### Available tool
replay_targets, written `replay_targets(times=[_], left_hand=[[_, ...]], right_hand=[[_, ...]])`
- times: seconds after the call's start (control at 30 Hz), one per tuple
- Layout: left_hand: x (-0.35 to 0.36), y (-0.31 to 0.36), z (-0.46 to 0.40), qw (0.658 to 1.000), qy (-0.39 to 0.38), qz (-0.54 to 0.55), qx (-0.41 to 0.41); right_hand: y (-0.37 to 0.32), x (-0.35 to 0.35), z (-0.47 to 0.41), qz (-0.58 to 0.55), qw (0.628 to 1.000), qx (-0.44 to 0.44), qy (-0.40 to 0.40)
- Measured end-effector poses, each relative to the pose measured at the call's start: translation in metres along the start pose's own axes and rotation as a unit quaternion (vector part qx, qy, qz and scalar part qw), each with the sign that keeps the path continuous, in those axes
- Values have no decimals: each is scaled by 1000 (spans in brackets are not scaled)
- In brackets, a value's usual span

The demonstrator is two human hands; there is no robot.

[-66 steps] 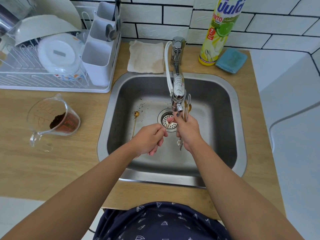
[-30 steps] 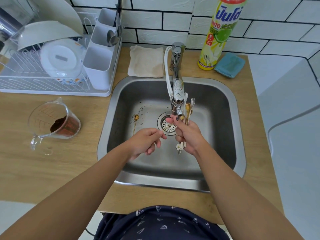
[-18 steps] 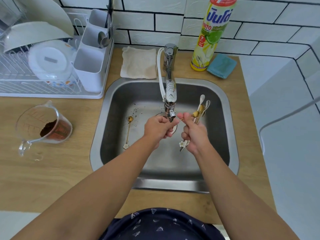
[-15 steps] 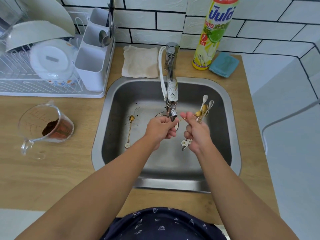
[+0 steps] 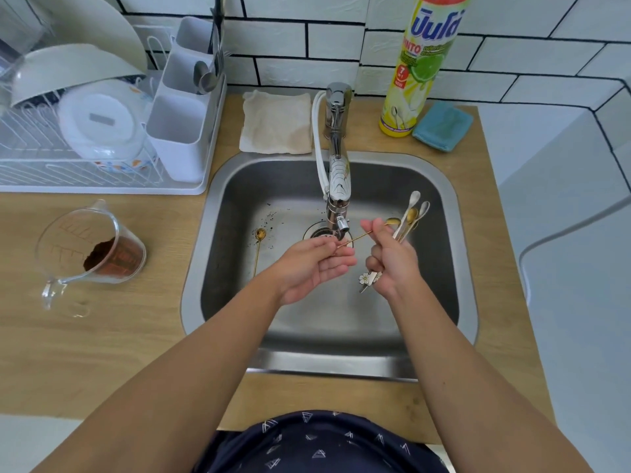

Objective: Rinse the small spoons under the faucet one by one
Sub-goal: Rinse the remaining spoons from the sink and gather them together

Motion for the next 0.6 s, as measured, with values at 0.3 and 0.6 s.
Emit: replay_targets(times=[0.3,0.6], left_hand=[[-7,2,-1,932,199,-281,115],[-21,10,5,883,280,-351,134]], right_hand=[[-2,20,14,20,999,-14,33],[3,29,21,55,998,12,14]])
Point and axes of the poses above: each hand's wrist, its own z-axis away from the middle knuckle, its own x-axis out of the palm, y = z × x, the point moved 5 cm from there along -z, towards the middle knuckle, and after that the axes turned 13 degrees about -x, right-handed, at the moved point
